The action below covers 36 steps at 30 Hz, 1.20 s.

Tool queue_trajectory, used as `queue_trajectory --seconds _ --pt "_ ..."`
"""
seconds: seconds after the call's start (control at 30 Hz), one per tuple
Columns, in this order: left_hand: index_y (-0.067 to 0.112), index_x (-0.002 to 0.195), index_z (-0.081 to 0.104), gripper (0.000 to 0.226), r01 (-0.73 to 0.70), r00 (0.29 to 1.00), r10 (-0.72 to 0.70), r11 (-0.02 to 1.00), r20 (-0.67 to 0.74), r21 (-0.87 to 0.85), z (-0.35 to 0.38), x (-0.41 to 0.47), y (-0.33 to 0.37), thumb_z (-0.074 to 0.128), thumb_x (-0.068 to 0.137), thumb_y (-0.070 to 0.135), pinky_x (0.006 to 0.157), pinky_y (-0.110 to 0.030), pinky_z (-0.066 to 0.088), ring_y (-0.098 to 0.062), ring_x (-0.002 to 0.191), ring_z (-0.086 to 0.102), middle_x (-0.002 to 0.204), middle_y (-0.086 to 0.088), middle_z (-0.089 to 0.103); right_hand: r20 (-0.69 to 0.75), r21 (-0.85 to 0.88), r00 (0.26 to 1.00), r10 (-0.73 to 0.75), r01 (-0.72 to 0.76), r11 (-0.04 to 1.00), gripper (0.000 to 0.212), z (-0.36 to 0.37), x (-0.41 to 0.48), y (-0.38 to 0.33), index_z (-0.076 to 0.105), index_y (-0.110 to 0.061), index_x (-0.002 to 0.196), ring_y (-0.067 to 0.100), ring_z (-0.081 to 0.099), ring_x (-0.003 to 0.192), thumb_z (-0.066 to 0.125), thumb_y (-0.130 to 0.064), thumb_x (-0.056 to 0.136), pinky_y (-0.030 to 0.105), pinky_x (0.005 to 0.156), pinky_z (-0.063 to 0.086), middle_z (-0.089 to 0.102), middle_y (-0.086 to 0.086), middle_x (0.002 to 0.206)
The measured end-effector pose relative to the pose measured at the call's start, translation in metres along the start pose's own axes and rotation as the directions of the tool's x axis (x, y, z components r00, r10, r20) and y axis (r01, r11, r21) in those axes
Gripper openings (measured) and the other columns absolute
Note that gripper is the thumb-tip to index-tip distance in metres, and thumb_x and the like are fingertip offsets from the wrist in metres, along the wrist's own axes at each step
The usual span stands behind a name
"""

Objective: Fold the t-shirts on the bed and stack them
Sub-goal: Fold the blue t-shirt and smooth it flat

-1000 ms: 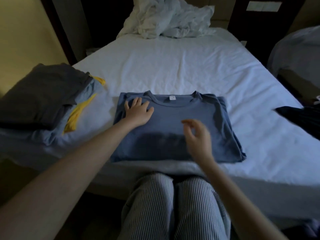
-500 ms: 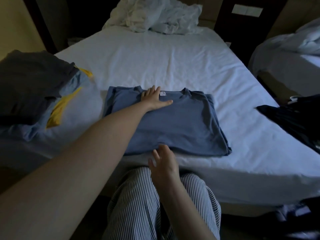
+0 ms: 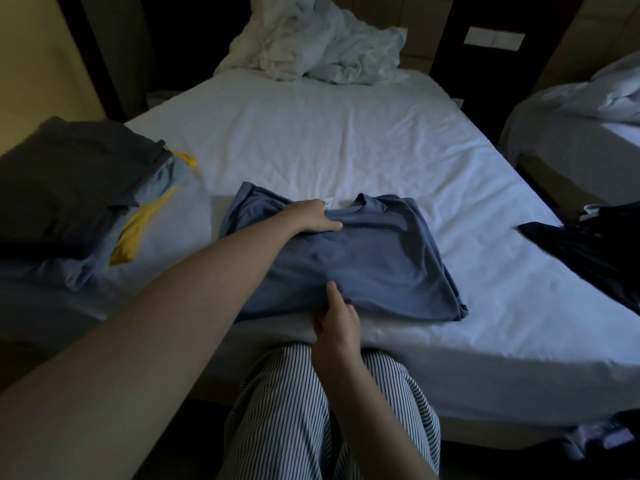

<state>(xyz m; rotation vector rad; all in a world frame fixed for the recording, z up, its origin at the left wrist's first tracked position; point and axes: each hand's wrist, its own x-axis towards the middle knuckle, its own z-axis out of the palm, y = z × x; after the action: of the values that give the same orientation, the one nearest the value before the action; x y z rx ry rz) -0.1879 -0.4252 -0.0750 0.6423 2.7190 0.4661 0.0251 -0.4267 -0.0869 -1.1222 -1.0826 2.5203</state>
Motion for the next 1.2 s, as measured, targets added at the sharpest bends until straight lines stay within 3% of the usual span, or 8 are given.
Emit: queue_trajectory --seconds 0.1,0.2,0.3,0.47,0.77,0.9,1.0,1.2 --pt "0.004 0.125 0.051 0.059 0.047 0.989 -0.017 0.978 0.144 -0.204 -0.017 -0.008 0.003 0.059 0.087 0.049 0.078 -0.031 0.041 -0.025 0.097 0.056 0.118 -0.008 0.057 0.032 0.015 0.992 -0.125 0.124 0.992 0.011 -0.011 -0.002 -0.007 0.057 -0.013 0.1 0.014 0.058 0.094 0.053 -0.022 0.094 0.032 0.09 0.047 0.062 0.002 0.106" --pt "0.005 0.119 0.055 0.044 0.024 0.997 0.009 0.904 0.075 -0.428 -0.041 -0.019 0.001 0.06 0.09 0.038 0.08 -0.03 0.042 -0.023 0.096 0.056 0.109 -0.006 0.057 0.015 -0.011 0.956 -0.291 0.292 0.956 0.02 -0.025 -0.002 -0.022 0.061 -0.009 0.109 0.019 0.06 0.105 0.052 -0.02 0.094 0.038 0.098 0.046 0.064 0.006 0.115" --pt "0.009 0.092 0.065 0.017 -0.015 1.0 0.024 0.674 0.001 -0.738 -0.074 -0.035 -0.003 0.062 0.089 0.025 0.075 -0.027 0.047 -0.02 0.085 0.06 0.092 -0.006 0.064 0.032 -0.05 0.903 -0.428 0.429 0.902 0.014 -0.033 0.0 -0.061 0.063 -0.01 0.096 0.015 0.062 0.091 0.051 -0.015 0.094 0.026 0.08 0.053 0.066 0.007 0.098" --pt "0.013 0.079 0.062 0.019 0.117 0.993 -0.021 0.4 0.118 -0.909 -0.12 -0.066 -0.011 0.061 0.09 0.028 0.071 -0.032 0.046 -0.02 0.077 0.057 0.077 -0.005 0.064 0.102 -0.147 0.864 -0.492 0.502 0.852 0.014 -0.025 0.011 -0.14 0.061 -0.011 0.082 0.016 0.053 0.066 0.052 -0.011 0.093 0.024 0.053 0.042 0.058 0.005 0.075" --pt "0.014 0.081 0.06 0.012 0.242 0.956 -0.237 0.317 0.17 -0.917 -0.126 -0.065 -0.041 0.064 0.088 0.023 0.068 -0.03 0.042 -0.018 0.08 0.055 0.085 -0.002 0.061 0.163 -0.344 0.939 -0.304 0.343 0.874 0.008 0.0 0.061 -0.212 0.06 -0.011 0.09 0.015 0.055 0.073 0.06 -0.018 0.089 0.027 0.057 0.042 0.059 0.002 0.083" --pt "0.013 0.078 0.06 0.014 0.054 0.978 -0.207 0.271 -0.003 -0.961 -0.156 -0.054 -0.023 0.058 0.092 0.016 0.059 -0.025 0.048 -0.016 0.065 0.06 0.072 -0.003 0.062 0.184 -0.297 0.925 -0.331 0.374 0.879 0.03 0.027 0.075 -0.243 0.059 -0.011 0.11 0.017 0.057 0.085 0.064 -0.027 0.086 0.03 0.063 0.046 0.061 0.003 0.102" --pt "0.019 0.086 0.061 0.01 -0.169 0.965 -0.168 0.197 -0.203 -0.966 -0.19 -0.047 -0.015 0.058 0.092 0.011 0.069 -0.024 0.045 -0.015 0.077 0.056 0.084 -0.002 0.059 0.253 -0.237 0.873 -0.417 0.473 0.848 0.032 0.048 0.077 -0.272 0.055 -0.011 0.118 0.016 0.056 0.085 0.06 -0.025 0.09 0.027 0.065 0.046 0.057 0.005 0.114" --pt "0.018 0.106 0.054 0.028 -0.314 0.891 -0.193 0.389 -0.41 -0.866 -0.167 -0.068 -0.036 0.056 0.087 -0.002 0.062 -0.023 0.037 -0.012 0.078 0.054 0.089 0.001 0.059 0.19 -0.471 0.864 -0.466 0.496 0.73 0.045 0.035 0.08 -0.252 0.047 -0.004 0.132 0.028 0.043 0.127 0.055 -0.025 0.093 0.034 0.096 0.035 0.046 0.012 0.138"
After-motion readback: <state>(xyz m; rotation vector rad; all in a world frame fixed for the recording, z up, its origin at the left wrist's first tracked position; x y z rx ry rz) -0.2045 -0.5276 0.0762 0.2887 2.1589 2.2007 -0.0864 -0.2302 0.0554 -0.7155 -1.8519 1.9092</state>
